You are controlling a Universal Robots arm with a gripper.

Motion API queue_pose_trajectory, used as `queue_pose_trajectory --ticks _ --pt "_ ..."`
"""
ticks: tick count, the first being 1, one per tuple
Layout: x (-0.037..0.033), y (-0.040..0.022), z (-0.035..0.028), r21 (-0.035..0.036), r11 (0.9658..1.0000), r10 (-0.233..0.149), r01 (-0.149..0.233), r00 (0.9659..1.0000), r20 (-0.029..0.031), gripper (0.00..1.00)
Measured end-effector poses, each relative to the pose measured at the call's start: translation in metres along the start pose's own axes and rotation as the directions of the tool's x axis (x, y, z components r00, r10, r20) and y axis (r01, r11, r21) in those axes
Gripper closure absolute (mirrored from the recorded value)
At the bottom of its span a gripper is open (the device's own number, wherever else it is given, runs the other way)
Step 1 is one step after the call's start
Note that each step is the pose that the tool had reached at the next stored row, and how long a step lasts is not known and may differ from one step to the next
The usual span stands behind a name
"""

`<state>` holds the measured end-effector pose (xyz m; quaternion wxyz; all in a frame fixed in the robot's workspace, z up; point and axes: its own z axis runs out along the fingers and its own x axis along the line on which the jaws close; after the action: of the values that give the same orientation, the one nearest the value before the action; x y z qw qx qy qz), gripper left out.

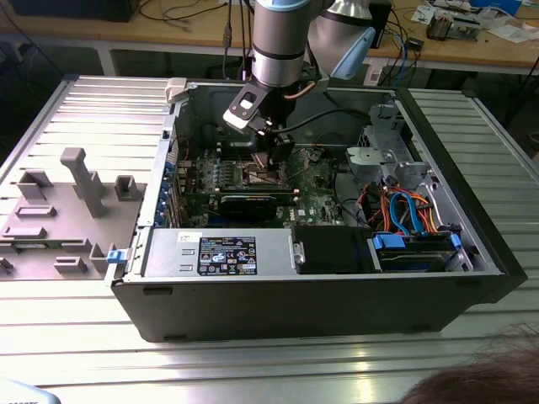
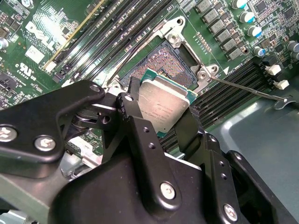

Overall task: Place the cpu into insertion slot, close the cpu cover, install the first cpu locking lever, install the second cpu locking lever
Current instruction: 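Install the second cpu locking lever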

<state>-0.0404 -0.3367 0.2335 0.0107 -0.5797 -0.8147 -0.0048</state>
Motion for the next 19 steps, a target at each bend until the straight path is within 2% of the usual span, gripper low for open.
queue_pose_trajectory --ticks 19 --pt "0.0 0.0 0.0002 -0.0003 0.9999 0.012 -0.012 0.9999 -0.0001 0.45"
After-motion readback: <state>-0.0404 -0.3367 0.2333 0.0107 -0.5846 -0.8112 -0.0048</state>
